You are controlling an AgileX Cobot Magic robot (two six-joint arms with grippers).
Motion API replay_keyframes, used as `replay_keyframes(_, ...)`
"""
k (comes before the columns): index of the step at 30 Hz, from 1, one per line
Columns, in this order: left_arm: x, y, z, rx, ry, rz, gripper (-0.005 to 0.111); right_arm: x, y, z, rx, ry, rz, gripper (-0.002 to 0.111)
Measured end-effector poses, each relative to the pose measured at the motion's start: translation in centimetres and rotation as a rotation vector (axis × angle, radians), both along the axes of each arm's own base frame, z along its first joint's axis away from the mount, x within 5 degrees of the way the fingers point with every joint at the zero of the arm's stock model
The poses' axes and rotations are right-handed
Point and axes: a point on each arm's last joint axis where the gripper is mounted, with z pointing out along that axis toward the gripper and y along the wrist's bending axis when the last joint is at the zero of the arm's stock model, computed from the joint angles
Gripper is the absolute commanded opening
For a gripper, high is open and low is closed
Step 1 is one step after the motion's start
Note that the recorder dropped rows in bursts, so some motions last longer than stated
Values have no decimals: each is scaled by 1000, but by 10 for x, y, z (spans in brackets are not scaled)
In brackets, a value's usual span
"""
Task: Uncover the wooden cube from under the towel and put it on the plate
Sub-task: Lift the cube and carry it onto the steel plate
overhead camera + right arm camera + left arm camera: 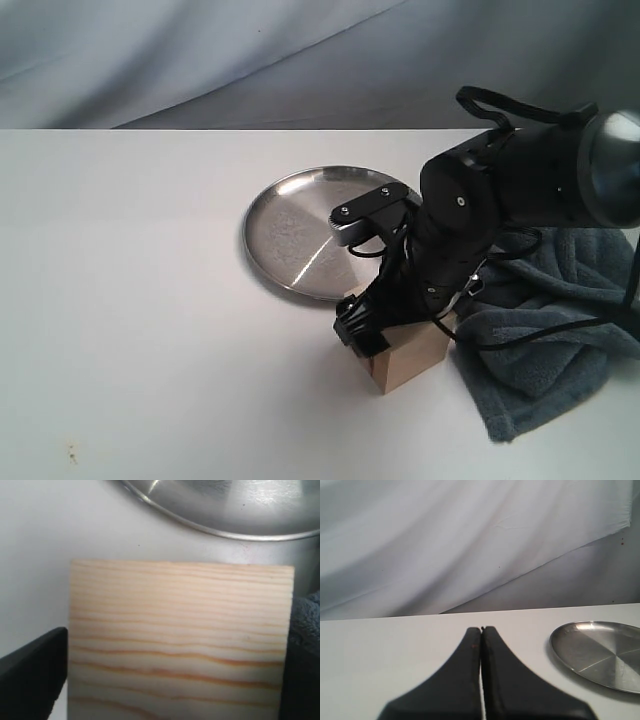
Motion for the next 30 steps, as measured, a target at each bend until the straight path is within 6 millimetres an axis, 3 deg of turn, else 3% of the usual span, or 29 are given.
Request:
replay_keyframes(4, 0, 0, 0, 0, 0, 0, 0, 0, 0, 0, -1, 5, -9, 57)
replay_keyframes(9, 0, 0, 0, 0, 0, 0, 0, 0, 0, 0, -1, 5, -12, 47)
replay_keyframes(18, 0, 0, 0, 0, 0, 0, 0, -1, -1, 1, 0, 12, -18, 46)
replay_keyframes(30, 0, 0, 0, 0, 0, 0, 0, 2, 2, 28, 101, -86, -32, 46)
